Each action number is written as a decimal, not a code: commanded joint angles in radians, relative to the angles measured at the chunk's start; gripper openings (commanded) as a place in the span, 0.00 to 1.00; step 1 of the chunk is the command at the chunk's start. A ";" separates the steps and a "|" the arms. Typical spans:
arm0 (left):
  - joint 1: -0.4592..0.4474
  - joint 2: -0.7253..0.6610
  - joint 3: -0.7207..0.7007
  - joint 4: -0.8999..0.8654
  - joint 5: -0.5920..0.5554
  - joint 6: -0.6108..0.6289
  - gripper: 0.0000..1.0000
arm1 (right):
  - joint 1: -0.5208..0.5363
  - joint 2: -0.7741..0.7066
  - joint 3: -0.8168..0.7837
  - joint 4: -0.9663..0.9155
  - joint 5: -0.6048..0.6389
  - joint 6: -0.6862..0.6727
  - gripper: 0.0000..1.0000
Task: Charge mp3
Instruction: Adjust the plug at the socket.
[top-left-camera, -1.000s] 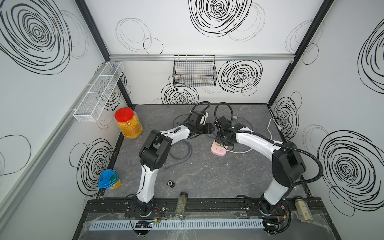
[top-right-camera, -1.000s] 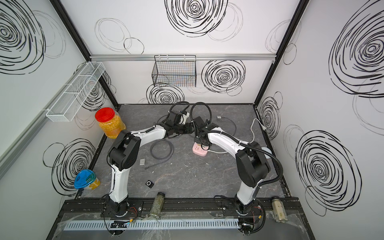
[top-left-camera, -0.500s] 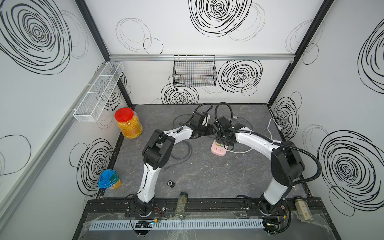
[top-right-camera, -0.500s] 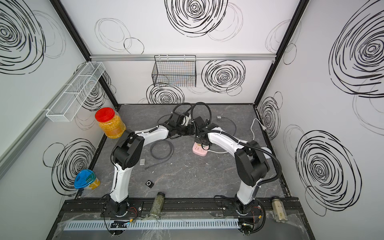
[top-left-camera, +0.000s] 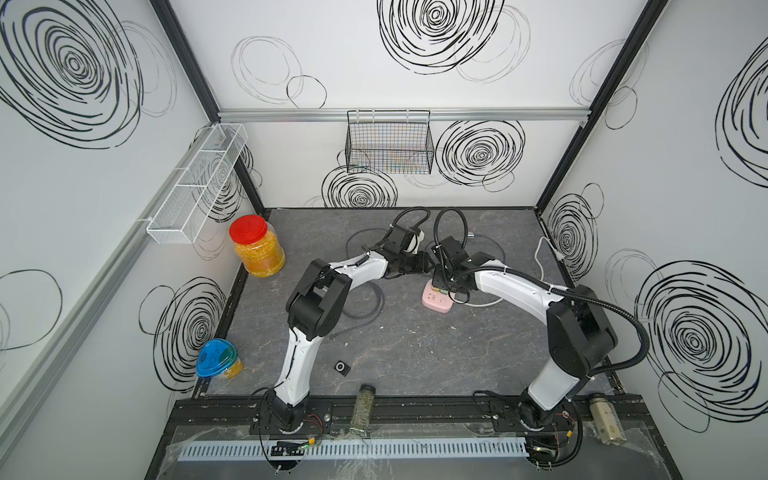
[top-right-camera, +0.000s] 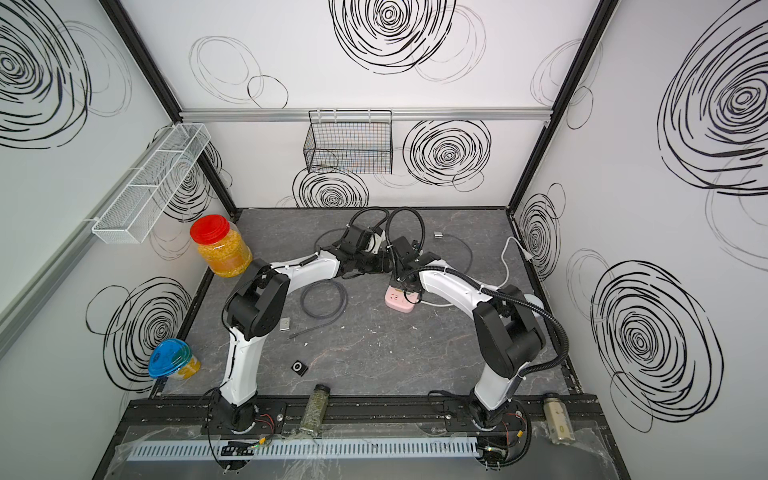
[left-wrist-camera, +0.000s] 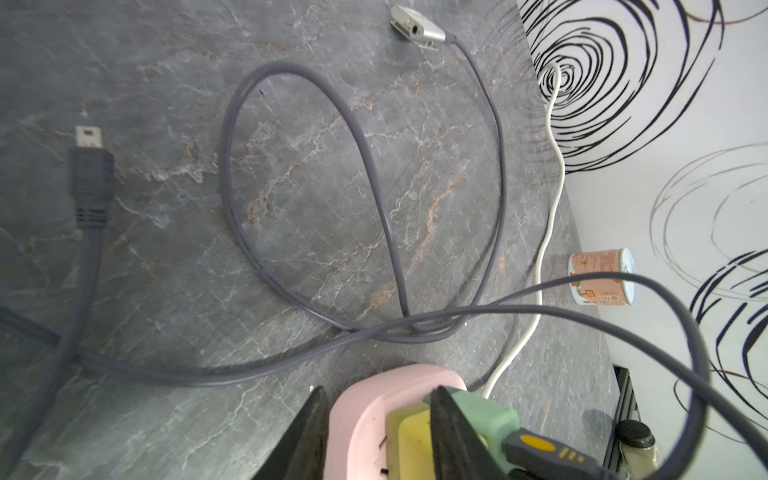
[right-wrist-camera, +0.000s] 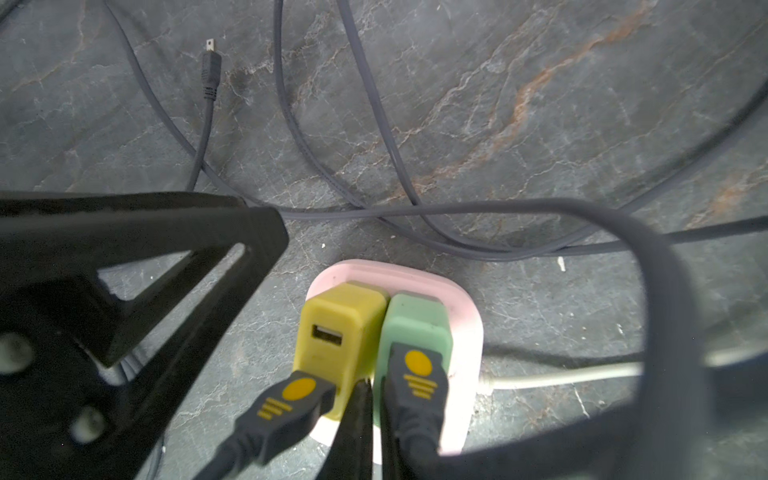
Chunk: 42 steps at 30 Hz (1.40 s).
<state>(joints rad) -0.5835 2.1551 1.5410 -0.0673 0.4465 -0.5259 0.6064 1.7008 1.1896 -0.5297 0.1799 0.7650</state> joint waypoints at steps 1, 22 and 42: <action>-0.028 0.020 0.024 -0.016 0.054 0.044 0.43 | -0.008 0.061 -0.083 -0.061 -0.047 0.016 0.11; -0.071 0.101 0.113 -0.279 0.113 0.203 0.17 | -0.011 0.033 -0.141 -0.007 -0.064 -0.004 0.08; -0.003 -0.016 0.090 -0.138 0.067 0.106 0.29 | -0.003 -0.034 -0.036 -0.085 -0.044 -0.020 0.35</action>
<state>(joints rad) -0.6060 2.1998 1.6279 -0.1593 0.5354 -0.4110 0.5999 1.6543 1.1450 -0.4923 0.1532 0.7441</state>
